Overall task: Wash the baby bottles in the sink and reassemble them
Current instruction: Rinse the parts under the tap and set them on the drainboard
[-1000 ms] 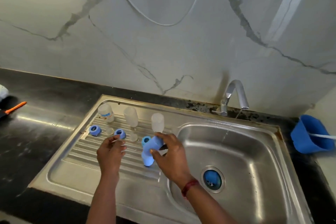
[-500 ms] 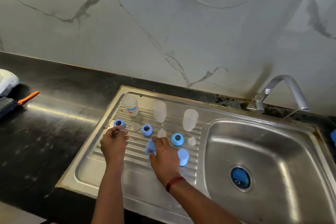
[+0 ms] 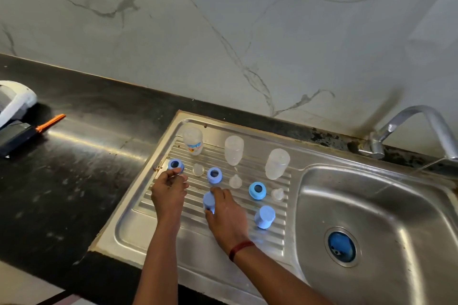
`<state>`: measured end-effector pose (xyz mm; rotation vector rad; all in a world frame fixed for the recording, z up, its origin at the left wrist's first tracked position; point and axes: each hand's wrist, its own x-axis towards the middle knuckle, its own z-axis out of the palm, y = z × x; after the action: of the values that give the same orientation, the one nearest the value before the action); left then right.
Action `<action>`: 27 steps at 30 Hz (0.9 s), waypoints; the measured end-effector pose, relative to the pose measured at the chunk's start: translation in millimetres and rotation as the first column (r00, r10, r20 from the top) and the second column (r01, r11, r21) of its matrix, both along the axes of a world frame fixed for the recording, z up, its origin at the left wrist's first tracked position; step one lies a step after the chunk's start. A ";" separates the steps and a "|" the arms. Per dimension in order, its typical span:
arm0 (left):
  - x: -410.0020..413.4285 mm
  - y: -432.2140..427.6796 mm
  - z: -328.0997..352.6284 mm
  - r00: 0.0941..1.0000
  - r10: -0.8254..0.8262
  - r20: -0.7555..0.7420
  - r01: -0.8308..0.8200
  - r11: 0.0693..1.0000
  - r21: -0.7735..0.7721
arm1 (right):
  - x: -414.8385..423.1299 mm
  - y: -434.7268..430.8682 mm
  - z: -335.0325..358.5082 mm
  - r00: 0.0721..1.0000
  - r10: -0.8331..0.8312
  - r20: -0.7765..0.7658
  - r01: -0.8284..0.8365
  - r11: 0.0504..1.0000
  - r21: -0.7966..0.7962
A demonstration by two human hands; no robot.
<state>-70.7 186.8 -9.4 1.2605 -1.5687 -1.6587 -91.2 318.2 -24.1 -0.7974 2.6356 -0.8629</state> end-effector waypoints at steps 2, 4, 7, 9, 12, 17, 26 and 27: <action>0.0 0.9 0.8 1.000 -0.010 0.005 0.010 1.000 -0.007 | -1.5 1.5 0.5 1.000 0.003 0.013 -0.003 1.000 0.017; -0.2 1.8 3.8 1.000 -0.026 0.003 0.026 1.000 -0.016 | -2.9 4.5 0.7 1.000 -0.006 0.028 0.005 1.000 0.029; -2.0 5.4 10.9 0.998 -0.055 -0.018 0.055 0.998 -0.031 | -3.9 11.9 3.4 0.998 -0.034 0.054 0.036 0.999 -0.028; -4.1 11.1 16.8 0.995 -0.093 -0.027 0.092 0.994 -0.054 | -4.5 18.3 7.1 0.996 -0.047 0.072 0.053 0.995 -0.088; -10.2 26.4 27.4 0.984 -0.175 -0.043 0.170 0.980 -0.104 | -7.7 29.2 16.6 0.994 -0.082 0.070 0.093 0.980 -0.175; -18.6 73.3 46.1 0.936 -0.341 -0.087 0.321 0.929 -0.182 | -19.3 57.8 33.4 0.973 -0.228 0.020 0.220 0.904 -0.368; -41.2 161.6 46.4 0.855 -0.511 -0.087 0.486 0.850 -0.204 | -39.1 147.6 37.9 0.912 -0.407 0.043 0.390 0.832 -0.394; -44.5 174.8 44.5 0.845 -0.529 -0.080 0.507 0.839 -0.198 | -41.0 162.5 36.3 0.908 -0.416 0.043 0.400 0.833 -0.382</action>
<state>-115.2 361.6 35.1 0.6446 -2.0412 -1.8242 -132.2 480.7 12.1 -0.3183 2.7578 -1.5263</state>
